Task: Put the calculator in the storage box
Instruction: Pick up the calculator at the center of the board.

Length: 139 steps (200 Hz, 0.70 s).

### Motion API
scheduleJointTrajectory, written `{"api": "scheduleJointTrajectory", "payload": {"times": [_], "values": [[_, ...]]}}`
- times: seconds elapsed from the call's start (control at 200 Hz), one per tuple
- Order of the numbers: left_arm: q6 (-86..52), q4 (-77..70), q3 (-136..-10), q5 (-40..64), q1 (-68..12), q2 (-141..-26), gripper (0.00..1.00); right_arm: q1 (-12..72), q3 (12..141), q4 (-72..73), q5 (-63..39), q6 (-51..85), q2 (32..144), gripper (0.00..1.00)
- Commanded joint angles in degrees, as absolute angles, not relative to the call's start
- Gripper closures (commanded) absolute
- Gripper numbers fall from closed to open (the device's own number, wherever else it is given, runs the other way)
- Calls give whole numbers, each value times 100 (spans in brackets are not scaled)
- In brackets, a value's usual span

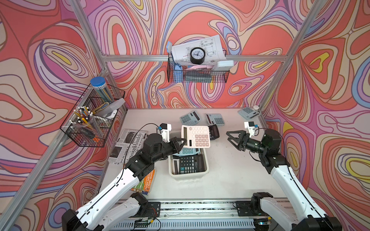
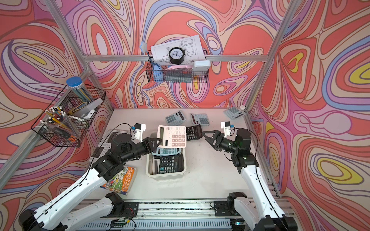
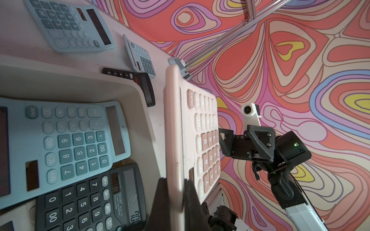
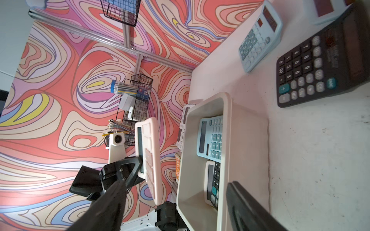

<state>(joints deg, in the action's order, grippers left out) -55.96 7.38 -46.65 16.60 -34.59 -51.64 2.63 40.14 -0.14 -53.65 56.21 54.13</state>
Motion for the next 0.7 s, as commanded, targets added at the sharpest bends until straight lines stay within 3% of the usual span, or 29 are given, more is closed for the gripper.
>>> {"api": "scheduleJointTrajectory", "payload": {"times": [0.0,0.336,0.691], "values": [[-5819,682,-4449,1784,-3377,-4891,100,720,4060,473,-5299,5722,5539,20],[-6354,99,-3924,2343,-3262,-4783,100,1904,4365,595,-4681,5511,6311,21],[-6705,-412,-3547,2600,-3199,-4772,100,2475,4692,624,-4557,5476,6980,41]]}}
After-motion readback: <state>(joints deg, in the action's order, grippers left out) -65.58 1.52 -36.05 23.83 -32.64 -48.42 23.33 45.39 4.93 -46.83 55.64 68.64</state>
